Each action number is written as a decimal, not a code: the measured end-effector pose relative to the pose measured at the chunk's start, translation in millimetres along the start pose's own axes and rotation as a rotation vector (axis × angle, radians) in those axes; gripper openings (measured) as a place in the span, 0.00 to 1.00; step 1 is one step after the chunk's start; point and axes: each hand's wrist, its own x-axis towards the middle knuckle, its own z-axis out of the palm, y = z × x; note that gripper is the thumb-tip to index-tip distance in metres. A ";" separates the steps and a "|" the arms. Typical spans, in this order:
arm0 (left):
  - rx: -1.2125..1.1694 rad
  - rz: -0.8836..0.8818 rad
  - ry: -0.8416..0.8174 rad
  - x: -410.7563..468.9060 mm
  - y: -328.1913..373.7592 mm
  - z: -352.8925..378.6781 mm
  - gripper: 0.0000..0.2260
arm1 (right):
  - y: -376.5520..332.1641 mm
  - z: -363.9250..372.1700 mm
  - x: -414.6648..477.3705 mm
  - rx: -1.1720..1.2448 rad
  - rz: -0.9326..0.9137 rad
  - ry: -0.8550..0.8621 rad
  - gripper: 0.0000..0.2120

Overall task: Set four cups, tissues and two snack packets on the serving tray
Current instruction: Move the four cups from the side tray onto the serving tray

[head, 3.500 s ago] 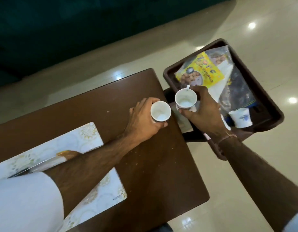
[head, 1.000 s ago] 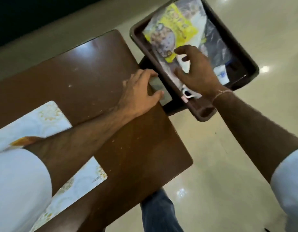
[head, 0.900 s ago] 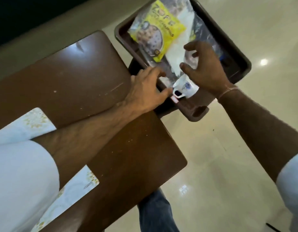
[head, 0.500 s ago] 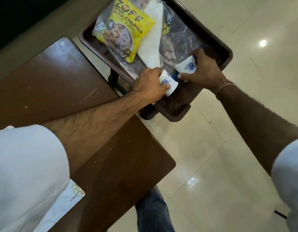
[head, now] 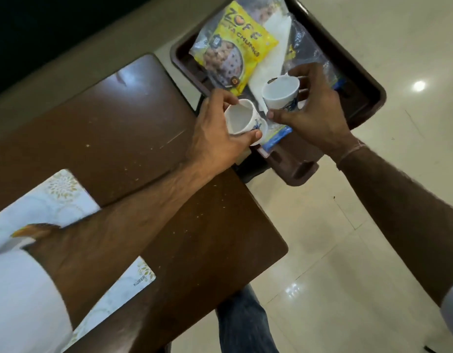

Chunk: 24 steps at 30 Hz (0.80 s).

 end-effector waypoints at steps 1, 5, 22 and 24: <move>-0.014 -0.020 0.029 -8.2 -5.4 -11.6 0.31 | -12.8 8.8 -3.3 0.016 -0.013 -0.017 0.36; 0.057 -0.152 0.132 -46.1 -34.7 -54.5 0.35 | -63.1 55.4 -16.5 0.069 -0.033 -0.081 0.35; -0.171 -0.863 0.734 -236.4 -152.6 -155.9 0.30 | -248.3 278.9 -133.3 -0.072 -0.191 -0.556 0.36; -0.224 -0.911 0.795 -250.5 -161.2 -154.1 0.24 | -256.9 302.6 -150.5 -0.112 -0.201 -0.593 0.36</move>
